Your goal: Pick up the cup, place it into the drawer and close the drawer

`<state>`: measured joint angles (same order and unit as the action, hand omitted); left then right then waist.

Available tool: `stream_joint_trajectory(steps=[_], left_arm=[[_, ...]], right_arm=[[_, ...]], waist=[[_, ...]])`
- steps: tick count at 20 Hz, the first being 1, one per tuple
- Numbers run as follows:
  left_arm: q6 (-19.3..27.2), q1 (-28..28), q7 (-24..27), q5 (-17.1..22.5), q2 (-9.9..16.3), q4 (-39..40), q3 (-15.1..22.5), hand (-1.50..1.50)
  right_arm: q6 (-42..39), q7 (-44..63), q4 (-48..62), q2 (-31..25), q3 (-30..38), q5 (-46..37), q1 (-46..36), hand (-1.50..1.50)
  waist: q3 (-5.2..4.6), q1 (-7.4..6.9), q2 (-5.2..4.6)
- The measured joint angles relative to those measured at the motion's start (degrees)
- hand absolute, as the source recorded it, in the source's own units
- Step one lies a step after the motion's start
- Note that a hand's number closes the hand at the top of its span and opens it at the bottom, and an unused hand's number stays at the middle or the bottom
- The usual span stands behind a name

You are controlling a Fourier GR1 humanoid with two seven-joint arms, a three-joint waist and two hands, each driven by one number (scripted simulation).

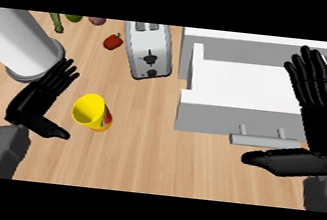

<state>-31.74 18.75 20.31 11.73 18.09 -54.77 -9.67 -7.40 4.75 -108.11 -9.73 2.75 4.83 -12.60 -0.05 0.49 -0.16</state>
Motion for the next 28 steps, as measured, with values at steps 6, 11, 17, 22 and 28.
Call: stream_joint_trajectory(steps=[6,11,17,22,28], left_arm=[[0.19,4.40,10.75,-6.51,1.21,15.89,-0.07,-1.50],[3.81,8.06,18.56,-11.52,1.65,28.43,0.50,-1.50],[7.24,11.26,24.55,-14.31,1.08,37.59,0.63,-1.50],[8.88,11.53,28.44,-15.33,0.33,40.65,0.77,-1.50],[10.11,12.33,30.99,-16.12,-0.57,42.84,0.89,-1.50]], right_arm=[[-0.70,0.39,0.83,-0.30,0.95,0.48,-1.19,-1.50],[-0.71,1.50,0.80,-0.50,1.37,0.74,-2.82,-1.50],[-1.03,1.60,1.39,-0.65,1.85,1.16,-3.86,-1.50],[-2.04,1.98,0.79,-1.35,2.29,1.94,-3.25,-1.50],[-2.48,2.76,-0.08,-1.71,2.70,2.78,-3.48,-1.50]], waist=[[-0.02,0.30,-0.10],[-0.08,0.70,-0.26],[-0.15,1.18,-0.49],[-0.21,1.53,-0.63],[-0.26,1.97,-0.81]])
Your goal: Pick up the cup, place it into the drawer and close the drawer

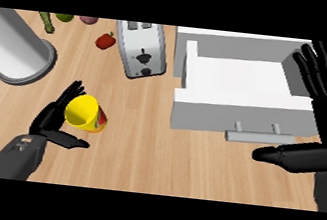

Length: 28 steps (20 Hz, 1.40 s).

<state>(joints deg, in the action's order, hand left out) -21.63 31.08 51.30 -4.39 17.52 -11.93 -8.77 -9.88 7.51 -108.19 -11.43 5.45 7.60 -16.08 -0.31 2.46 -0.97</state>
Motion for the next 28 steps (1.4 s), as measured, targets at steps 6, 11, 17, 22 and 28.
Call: stream_joint_trajectory(steps=[6,11,17,22,28], left_arm=[[0.08,1.17,1.12,-0.70,-0.63,1.27,0.32,-1.50],[0.30,2.34,1.61,-0.99,-2.77,1.97,0.50,-1.50],[-4.01,3.47,0.45,-0.33,-3.67,1.78,0.52,1.50],[1.11,2.36,5.14,-1.02,-4.95,-1.34,0.78,1.50],[14.20,-0.26,9.38,1.93,-6.10,-3.11,-4.21,1.50]], right_arm=[[-0.10,0.26,0.83,-0.17,0.52,0.41,-0.81,-1.50],[0.34,0.43,1.48,0.10,0.32,0.00,-1.81,-1.50],[0.15,-0.37,2.10,0.16,0.04,-0.60,-1.67,-1.50],[-0.14,-0.18,2.65,-0.58,0.92,-0.31,-1.98,-1.50],[-0.42,0.44,1.69,-1.11,1.61,0.27,-1.15,-1.50]], waist=[[-0.01,-0.05,-0.05],[-0.03,0.16,-0.18],[-0.04,0.23,-0.24],[-0.02,-0.06,-0.13],[0.02,-0.53,0.07]])
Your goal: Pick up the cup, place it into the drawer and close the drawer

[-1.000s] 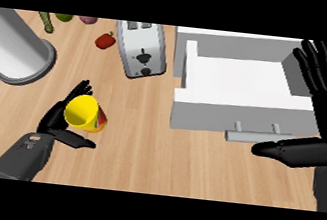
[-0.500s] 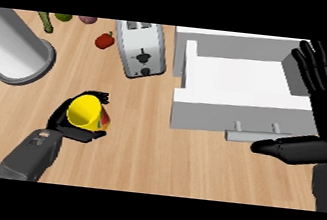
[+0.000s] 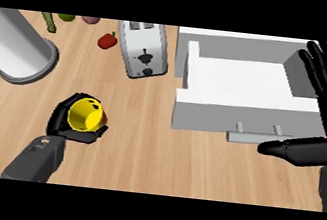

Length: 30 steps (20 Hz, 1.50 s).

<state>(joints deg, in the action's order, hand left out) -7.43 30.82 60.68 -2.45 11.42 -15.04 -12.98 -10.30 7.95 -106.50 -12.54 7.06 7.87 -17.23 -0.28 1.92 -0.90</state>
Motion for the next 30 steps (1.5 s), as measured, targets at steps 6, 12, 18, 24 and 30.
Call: stream_joint_trajectory(steps=[6,12,18,24,30], left_arm=[[4.09,-0.77,2.62,5.95,-2.38,-2.23,-6.49,1.50],[1.14,2.66,0.70,6.52,-4.29,-7.20,-4.80,1.50],[0.83,7.70,-5.35,6.48,-6.95,-15.84,-1.58,1.50],[3.18,13.53,-17.01,6.85,-9.83,-25.65,2.86,1.50],[10.69,22.47,-30.46,8.88,-11.03,-31.74,7.96,1.50]], right_arm=[[-0.39,-0.67,0.12,-0.09,0.96,0.75,1.24,-1.50],[-0.03,0.09,0.44,-0.29,0.98,0.26,0.58,-1.50],[-0.70,-0.09,-0.60,-0.97,1.94,0.55,2.56,-1.50],[0.10,-0.68,-0.44,-0.44,1.66,-0.81,2.70,-1.50],[-0.45,-2.46,1.75,-0.52,2.05,-0.96,2.34,-1.50]], waist=[[0.07,-0.61,0.32],[0.21,-1.44,0.78],[0.32,-1.99,1.21],[0.33,-2.30,1.30],[0.33,-1.78,1.16]])
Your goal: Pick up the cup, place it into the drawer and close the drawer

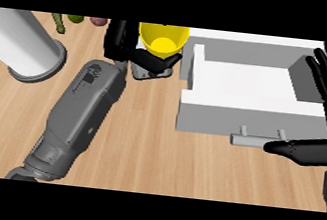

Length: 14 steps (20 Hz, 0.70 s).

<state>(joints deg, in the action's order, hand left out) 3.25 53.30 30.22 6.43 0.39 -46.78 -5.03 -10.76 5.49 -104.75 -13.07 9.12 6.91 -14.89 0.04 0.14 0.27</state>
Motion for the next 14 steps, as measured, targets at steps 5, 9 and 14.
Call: stream_joint_trajectory(steps=[5,9,14], left_arm=[[6.95,8.48,-6.30,1.84,-0.27,3.35,3.76,1.50],[11.78,15.75,-12.23,3.80,-0.33,8.93,6.67,1.50],[16.11,21.88,-14.97,6.41,-0.36,18.12,10.19,1.50]], right_arm=[[-0.40,-0.28,0.25,-0.33,0.58,0.39,-0.11,-1.50],[-0.12,-1.17,0.66,0.60,-0.48,-0.33,-0.60,-1.50],[-0.74,-1.63,1.10,0.56,-0.90,-0.15,-1.55,-1.50]], waist=[[0.00,0.91,-0.30],[0.01,1.88,-0.54],[0.05,3.65,-1.10]])
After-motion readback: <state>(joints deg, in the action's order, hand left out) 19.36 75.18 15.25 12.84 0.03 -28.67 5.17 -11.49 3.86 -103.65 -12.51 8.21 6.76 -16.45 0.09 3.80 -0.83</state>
